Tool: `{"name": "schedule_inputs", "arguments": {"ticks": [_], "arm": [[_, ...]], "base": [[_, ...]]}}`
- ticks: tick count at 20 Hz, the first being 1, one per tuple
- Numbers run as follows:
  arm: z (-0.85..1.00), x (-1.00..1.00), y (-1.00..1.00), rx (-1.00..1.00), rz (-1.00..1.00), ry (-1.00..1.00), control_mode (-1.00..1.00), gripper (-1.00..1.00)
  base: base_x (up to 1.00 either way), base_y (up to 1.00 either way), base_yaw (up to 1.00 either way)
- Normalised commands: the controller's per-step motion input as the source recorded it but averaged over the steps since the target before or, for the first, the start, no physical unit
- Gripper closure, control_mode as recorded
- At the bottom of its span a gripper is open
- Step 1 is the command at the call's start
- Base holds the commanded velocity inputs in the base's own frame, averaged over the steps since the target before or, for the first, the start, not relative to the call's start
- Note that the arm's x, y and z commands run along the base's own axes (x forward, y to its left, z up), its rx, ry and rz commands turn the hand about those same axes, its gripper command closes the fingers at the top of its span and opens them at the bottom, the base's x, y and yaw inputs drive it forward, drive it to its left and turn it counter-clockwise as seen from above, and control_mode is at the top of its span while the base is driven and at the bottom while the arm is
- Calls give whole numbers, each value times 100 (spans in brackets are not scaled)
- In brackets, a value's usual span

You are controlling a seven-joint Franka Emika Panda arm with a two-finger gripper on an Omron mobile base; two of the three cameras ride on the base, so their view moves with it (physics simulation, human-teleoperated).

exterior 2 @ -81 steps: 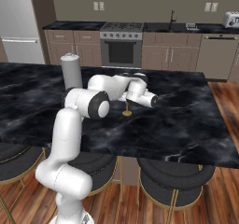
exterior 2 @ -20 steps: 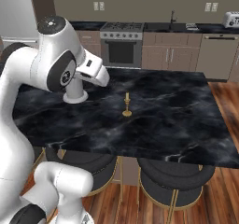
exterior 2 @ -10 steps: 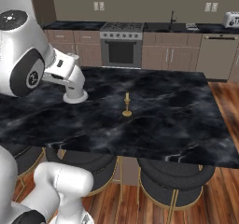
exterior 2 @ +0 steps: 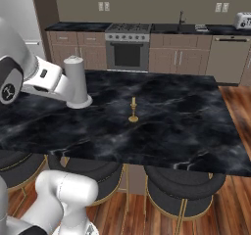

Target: Get the candle and the beer from the cabinet and move them to the dining counter.

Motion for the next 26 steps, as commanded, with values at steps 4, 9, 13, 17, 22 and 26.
{"name": "schedule_inputs", "arguments": {"ticks": [4,9,13,17,22,26], "arm": [[0,-36,0,-3,0,0,-100,-100],[-6,-33,0,-3,1,0,-100,-100],[-2,-20,0,0,1,4,-100,-100],[0,-4,0,0,2,4,-100,-100],[-6,0,0,0,1,5,-100,-100],[-14,0,2,0,0,5,-100,-100]], "base": [[0,0,0],[0,0,0],[0,0,0],[0,0,0],[0,0,0],[0,0,0]]}}
